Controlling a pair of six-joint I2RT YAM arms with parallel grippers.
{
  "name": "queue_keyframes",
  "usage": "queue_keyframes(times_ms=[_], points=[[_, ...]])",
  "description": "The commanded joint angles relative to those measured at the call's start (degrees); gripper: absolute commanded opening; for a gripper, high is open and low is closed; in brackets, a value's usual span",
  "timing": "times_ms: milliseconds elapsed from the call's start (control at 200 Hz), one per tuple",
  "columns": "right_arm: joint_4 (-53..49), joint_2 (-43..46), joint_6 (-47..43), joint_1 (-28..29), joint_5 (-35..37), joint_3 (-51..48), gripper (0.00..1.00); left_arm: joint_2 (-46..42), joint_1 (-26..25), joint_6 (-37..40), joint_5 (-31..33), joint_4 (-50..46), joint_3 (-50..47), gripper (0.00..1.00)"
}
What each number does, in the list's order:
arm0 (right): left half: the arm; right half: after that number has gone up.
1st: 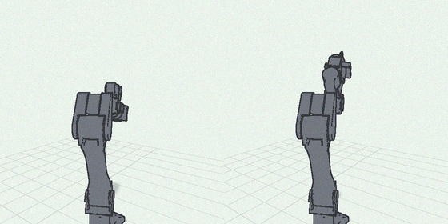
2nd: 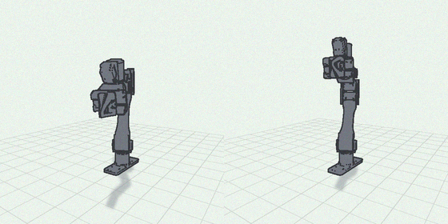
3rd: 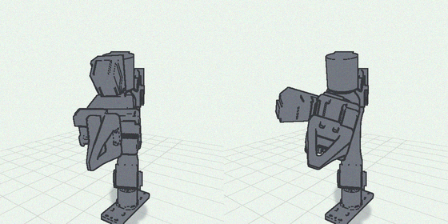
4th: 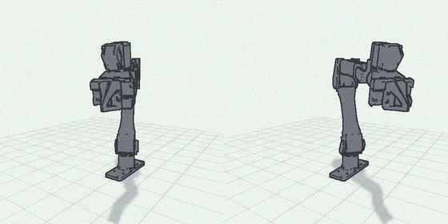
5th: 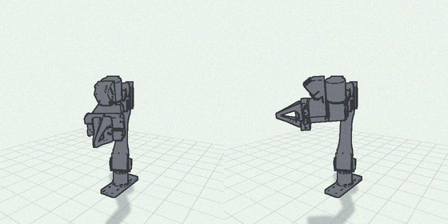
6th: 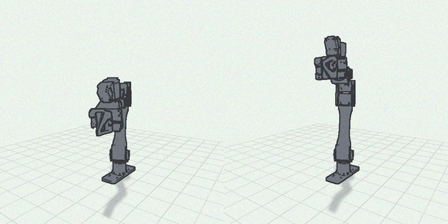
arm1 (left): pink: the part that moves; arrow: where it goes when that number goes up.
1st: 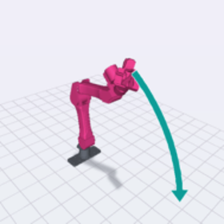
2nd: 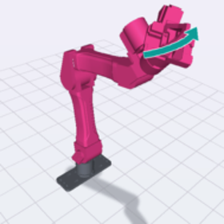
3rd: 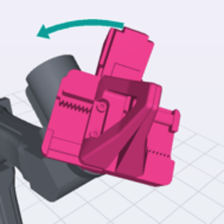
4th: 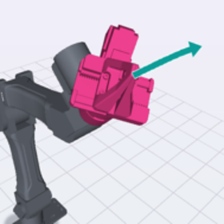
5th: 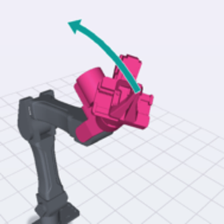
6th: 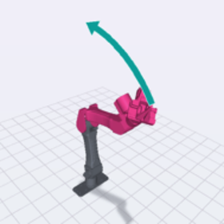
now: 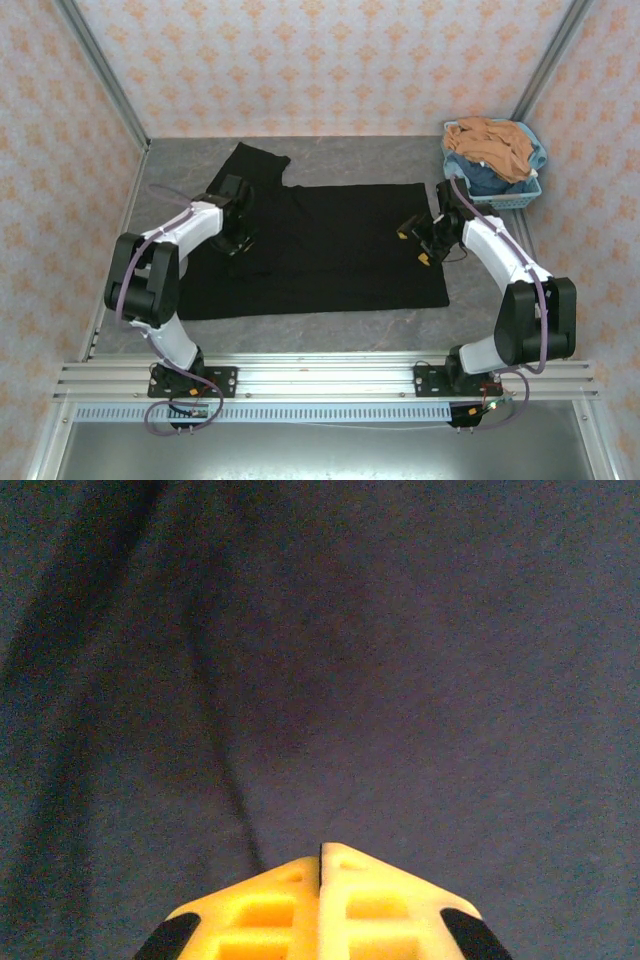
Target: Fold and stack the t-shirts
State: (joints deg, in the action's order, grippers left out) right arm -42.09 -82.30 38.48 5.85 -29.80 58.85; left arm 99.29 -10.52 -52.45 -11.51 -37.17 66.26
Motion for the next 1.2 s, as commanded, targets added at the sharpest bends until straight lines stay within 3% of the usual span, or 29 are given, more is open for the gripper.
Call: queue_keyframes(times_ms=[0, 190, 290, 380, 480, 575, 691, 951, 1196], points=[[-2.18, 0.20, 0.88, -0.16, 2.37, 1.01, 0.70, 2.64, -0.62, 0.82, 2.67, -2.74, 4.15, 0.05], [-2.65, 0.36, 0.90, -0.18, 2.57, 0.39, 0.70, 5.34, -0.68, 2.72, 5.05, -8.75, 9.84, 0.04], [-2.18, 0.90, 0.72, -0.21, 2.30, -0.38, 0.71, 1.10, -0.59, 1.87, 8.71, -15.20, 7.40, 0.24], [-0.60, 1.34, 0.72, -0.13, 0.59, -1.34, 0.72, -6.50, -0.06, -0.32, 7.35, -12.20, -1.72, 0.40], [4.30, 1.87, 0.80, 0.16, -5.39, -2.53, 0.72, -13.19, 1.35, -1.80, 4.91, -8.34, -10.05, 0.51], [9.82, 2.40, 0.40, 1.54, -12.09, -3.13, 0.73, -16.58, 3.47, -2.05, 2.19, -4.03, -15.72, 0.54], [11.15, 2.77, -0.55, 3.67, -14.77, -2.42, 0.73, -16.64, 4.94, -1.23, 0.77, -1.67, -18.29, 0.54], [14.70, 3.55, 3.09, 4.08, -16.06, -4.35, 0.73, -11.98, 4.95, -2.11, -1.26, 3.40, -19.00, 0.46], [13.19, 3.45, 2.49, 4.08, -14.87, -4.44, 0.73, -10.78, 4.93, -1.74, -0.56, 3.36, -17.10, 0.07]])
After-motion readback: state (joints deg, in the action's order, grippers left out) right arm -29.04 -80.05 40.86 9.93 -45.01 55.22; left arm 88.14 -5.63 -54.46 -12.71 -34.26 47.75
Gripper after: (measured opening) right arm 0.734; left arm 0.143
